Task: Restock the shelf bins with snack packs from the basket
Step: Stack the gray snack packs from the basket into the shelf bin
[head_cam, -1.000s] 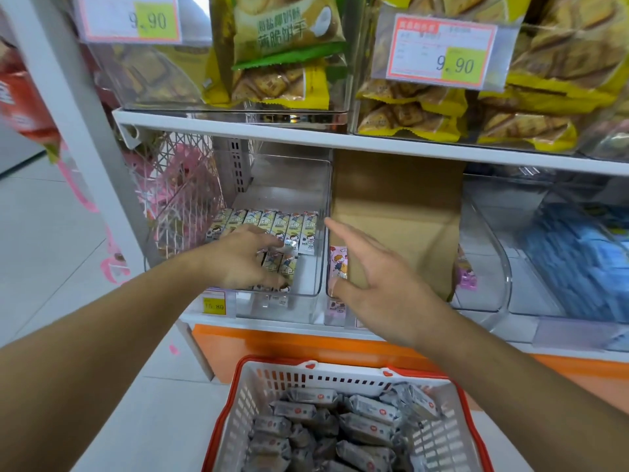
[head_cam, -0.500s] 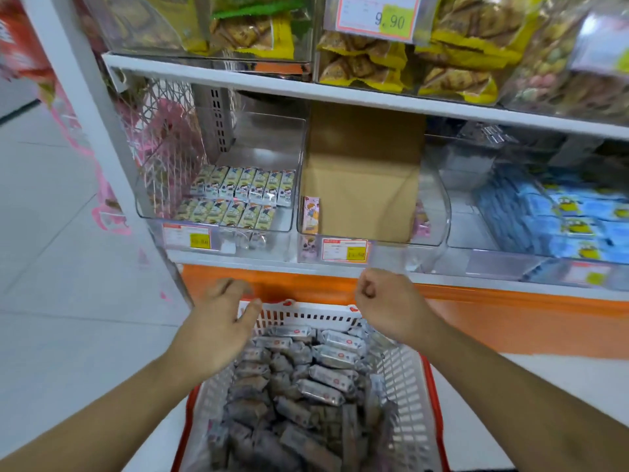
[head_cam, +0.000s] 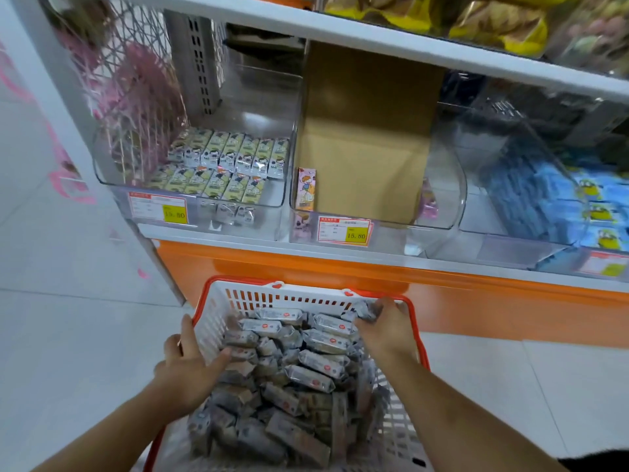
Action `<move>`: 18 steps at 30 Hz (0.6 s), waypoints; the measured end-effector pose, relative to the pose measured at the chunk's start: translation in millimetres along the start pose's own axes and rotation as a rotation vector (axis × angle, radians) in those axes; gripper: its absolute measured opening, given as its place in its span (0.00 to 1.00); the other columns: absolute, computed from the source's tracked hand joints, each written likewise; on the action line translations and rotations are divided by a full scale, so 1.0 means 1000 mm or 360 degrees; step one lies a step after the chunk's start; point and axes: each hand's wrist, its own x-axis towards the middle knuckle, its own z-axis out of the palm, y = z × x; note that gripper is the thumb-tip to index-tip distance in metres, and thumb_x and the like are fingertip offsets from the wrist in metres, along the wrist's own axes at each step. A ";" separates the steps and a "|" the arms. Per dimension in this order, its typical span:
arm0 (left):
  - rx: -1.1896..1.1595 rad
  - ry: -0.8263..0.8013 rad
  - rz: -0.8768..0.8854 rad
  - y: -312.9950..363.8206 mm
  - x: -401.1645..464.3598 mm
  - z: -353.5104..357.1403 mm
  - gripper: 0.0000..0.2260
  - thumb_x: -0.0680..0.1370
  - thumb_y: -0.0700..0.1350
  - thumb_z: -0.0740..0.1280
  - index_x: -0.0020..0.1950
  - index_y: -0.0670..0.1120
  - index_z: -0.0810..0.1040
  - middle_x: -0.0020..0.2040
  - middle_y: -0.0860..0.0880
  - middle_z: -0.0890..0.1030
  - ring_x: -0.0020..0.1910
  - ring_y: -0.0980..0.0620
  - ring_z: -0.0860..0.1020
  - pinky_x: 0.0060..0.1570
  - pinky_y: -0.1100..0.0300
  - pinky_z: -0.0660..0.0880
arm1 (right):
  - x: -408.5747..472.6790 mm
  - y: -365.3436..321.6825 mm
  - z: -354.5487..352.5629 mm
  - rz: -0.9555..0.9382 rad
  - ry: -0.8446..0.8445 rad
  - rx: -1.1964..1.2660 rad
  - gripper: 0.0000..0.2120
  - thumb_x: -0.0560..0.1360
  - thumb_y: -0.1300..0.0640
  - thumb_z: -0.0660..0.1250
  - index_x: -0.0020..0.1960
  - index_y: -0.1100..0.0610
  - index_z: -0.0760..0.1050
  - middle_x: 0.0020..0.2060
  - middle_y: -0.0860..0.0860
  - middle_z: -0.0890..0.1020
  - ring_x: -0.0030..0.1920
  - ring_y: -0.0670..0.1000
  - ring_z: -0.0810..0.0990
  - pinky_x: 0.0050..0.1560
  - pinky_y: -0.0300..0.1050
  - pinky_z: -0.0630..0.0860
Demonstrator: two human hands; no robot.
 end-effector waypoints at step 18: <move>-0.0450 -0.0372 0.0725 0.118 -0.086 -0.106 0.11 0.83 0.61 0.62 0.61 0.59 0.79 0.55 0.53 0.84 0.52 0.50 0.82 0.59 0.49 0.77 | -0.078 -0.133 -0.115 -0.0693 -0.0905 0.0751 0.03 0.83 0.49 0.70 0.55 0.46 0.77 0.41 0.50 0.86 0.39 0.47 0.83 0.40 0.49 0.77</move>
